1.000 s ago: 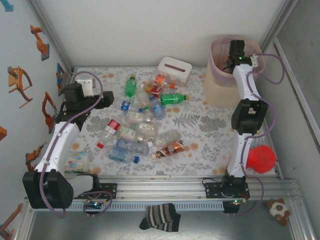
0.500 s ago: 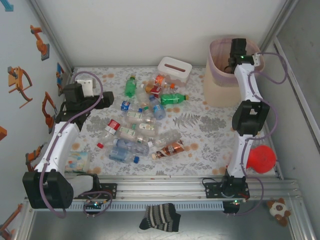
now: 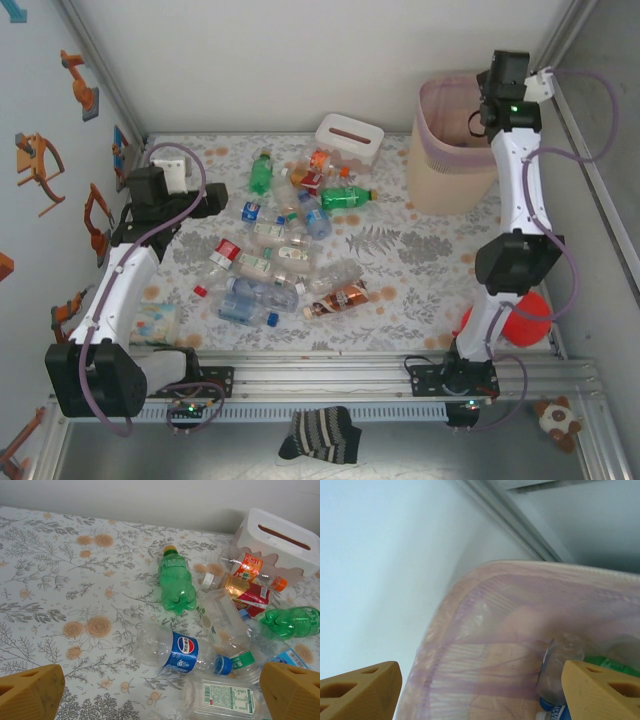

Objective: Put the plastic bottles in the bin

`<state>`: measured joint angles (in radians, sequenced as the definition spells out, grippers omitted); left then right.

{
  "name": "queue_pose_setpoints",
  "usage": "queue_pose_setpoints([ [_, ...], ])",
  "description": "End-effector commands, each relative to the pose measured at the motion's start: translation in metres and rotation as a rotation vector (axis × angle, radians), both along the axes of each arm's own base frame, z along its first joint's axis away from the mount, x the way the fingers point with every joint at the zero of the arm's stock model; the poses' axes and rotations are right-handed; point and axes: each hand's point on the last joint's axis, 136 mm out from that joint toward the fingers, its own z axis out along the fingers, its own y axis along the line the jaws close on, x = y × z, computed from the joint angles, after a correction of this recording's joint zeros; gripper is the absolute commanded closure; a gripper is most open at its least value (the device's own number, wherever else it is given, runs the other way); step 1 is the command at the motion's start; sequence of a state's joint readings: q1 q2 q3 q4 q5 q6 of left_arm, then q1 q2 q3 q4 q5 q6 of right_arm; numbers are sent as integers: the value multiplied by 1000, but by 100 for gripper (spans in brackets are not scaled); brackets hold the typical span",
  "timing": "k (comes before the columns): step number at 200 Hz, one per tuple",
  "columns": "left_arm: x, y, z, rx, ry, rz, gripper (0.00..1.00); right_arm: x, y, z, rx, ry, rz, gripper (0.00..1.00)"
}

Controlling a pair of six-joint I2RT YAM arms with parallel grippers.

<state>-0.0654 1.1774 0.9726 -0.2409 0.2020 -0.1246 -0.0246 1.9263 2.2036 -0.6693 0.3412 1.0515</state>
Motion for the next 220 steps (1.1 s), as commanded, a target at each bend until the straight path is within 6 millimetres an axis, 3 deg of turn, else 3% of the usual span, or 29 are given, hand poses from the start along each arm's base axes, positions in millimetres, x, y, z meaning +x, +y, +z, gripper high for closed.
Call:
queue_pose_setpoints([
  [1, -4, -5, 4, 7, -16, -28, 0, -1, 30, 21, -171, 0, 254, 20],
  [29, -4, -6, 3, 4, -15, -32, 0, -14, 68, 29, -280, 22, 499, 24],
  [75, -2, -5, -1, 6, -4, -29, 0, -51, 134, 15, -402, 91, 838, 25],
  [98, -2, -5, -1, 10, -3, -29, 0, -79, 184, 4, -479, 35, 1117, 25],
  [129, -1, -6, -4, 10, 4, -30, 0, -138, 245, -24, -750, -59, 1559, 25],
  [175, 0, -5, -7, 17, 13, -27, 0, -210, 279, -72, -1018, -88, 1970, 20],
  [220, -1, -2, -7, 32, 12, -18, 0, -276, 299, -143, -1223, 41, 2285, 21],
])
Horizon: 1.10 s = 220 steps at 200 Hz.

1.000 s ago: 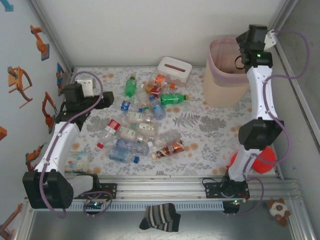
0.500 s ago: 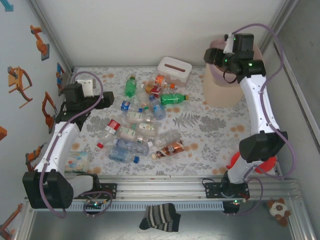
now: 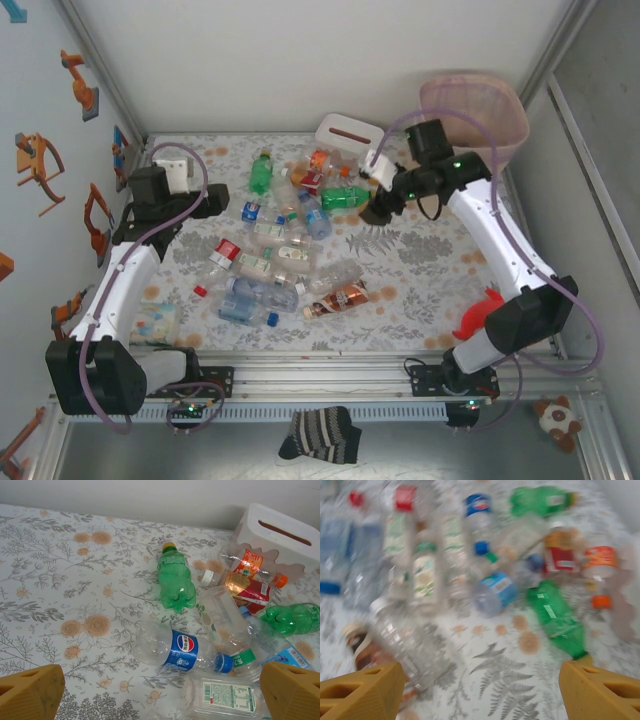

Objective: Put the plastic bottles in the bin

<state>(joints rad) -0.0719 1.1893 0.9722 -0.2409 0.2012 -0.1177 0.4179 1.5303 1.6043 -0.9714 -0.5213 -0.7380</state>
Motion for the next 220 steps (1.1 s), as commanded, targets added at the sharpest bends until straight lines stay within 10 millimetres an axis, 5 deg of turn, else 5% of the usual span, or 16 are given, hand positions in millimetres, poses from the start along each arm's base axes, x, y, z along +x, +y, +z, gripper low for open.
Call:
queue_pose_setpoints([
  [1, -2, 0, -2, 24, 1, -8, 0, -44, -2, -37, -181, -31, 216, 21],
  [41, -2, 1, -1, 29, -5, -5, 0, -83, 2, -94, -403, -31, 330, 23],
  [90, -2, 1, -1, 28, -3, -6, 0, -107, 22, -136, -478, -69, 435, 26],
  [166, -2, 2, -3, 35, 2, -4, 0, -125, 52, -176, -471, -44, 541, 32],
  [220, -2, 1, -3, 33, 2, -5, 0, -143, 52, -192, -488, 1, 582, 35],
])
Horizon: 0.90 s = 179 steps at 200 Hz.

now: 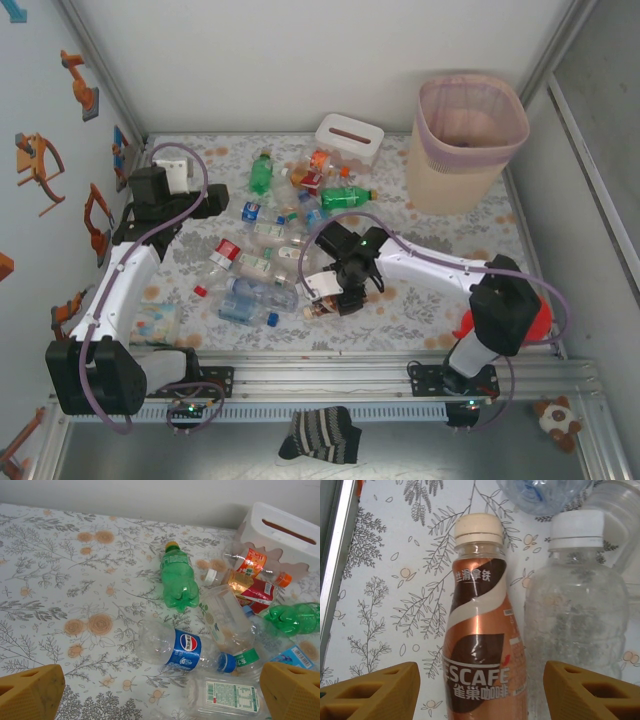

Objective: Put the plastic bottles in the bin

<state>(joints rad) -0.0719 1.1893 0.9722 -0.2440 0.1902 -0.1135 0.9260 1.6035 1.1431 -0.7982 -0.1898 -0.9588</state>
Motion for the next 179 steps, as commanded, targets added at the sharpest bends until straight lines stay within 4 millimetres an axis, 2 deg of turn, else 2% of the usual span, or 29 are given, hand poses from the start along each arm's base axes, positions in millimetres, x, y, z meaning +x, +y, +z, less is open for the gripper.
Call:
queue_pose_setpoints([
  [1, -2, -1, -2, 23, 2, -12, 0, -9, -1, -8, -12, 25, 16, 35],
  [64, -2, 0, -2, 24, 2, -12, 0, 1, -13, -28, -97, -24, -5, 34],
  [179, -2, 0, -2, 30, 2, -11, 0, -2, -15, -55, -150, 23, -9, 31],
])
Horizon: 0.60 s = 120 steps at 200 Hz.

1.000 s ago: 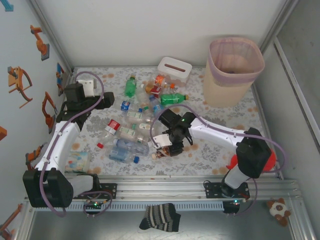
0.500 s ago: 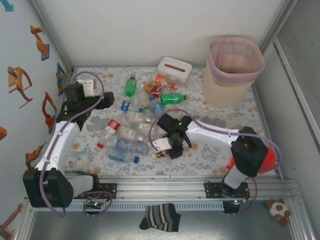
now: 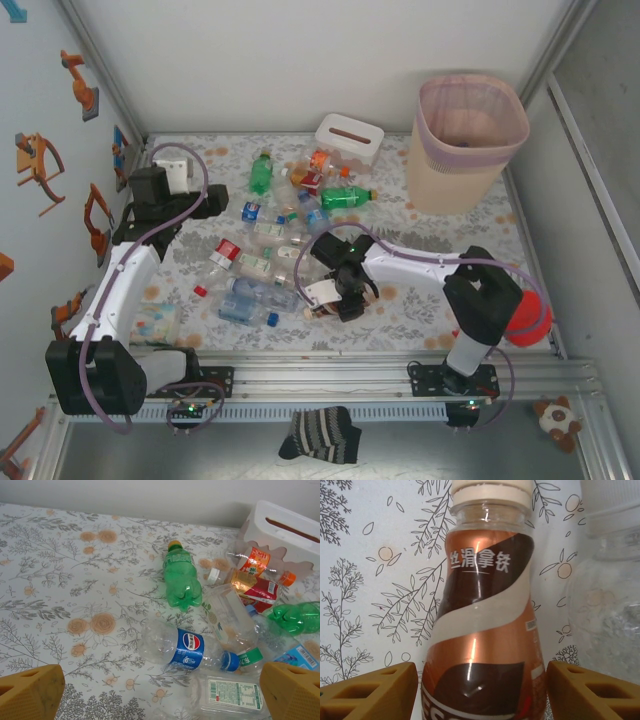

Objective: Put the plastic bottles in the bin

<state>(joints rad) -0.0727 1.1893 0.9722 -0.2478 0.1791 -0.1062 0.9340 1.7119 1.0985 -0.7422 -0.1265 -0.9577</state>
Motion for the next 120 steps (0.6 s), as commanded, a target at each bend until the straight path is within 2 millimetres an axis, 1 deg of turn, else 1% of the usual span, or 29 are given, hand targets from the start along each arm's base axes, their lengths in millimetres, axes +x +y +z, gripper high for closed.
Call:
queue_pose_setpoints([
  [1, -2, -2, -1, 17, 1, -15, 0, -5, -6, -10, -35, 15, -6, 31],
  [37, -1, -2, -3, 18, 5, -16, 0, -6, -6, -11, -30, 20, -13, 32],
  [65, -2, -2, -4, 22, 10, -15, 0, -7, -6, -11, -26, 20, -13, 37],
  [97, 0, -4, -6, 21, 15, -21, 0, -10, -5, -2, -7, 21, -14, 44],
  [120, -1, -4, -4, 21, 16, -21, 0, -12, -8, 5, 9, 18, -19, 46],
])
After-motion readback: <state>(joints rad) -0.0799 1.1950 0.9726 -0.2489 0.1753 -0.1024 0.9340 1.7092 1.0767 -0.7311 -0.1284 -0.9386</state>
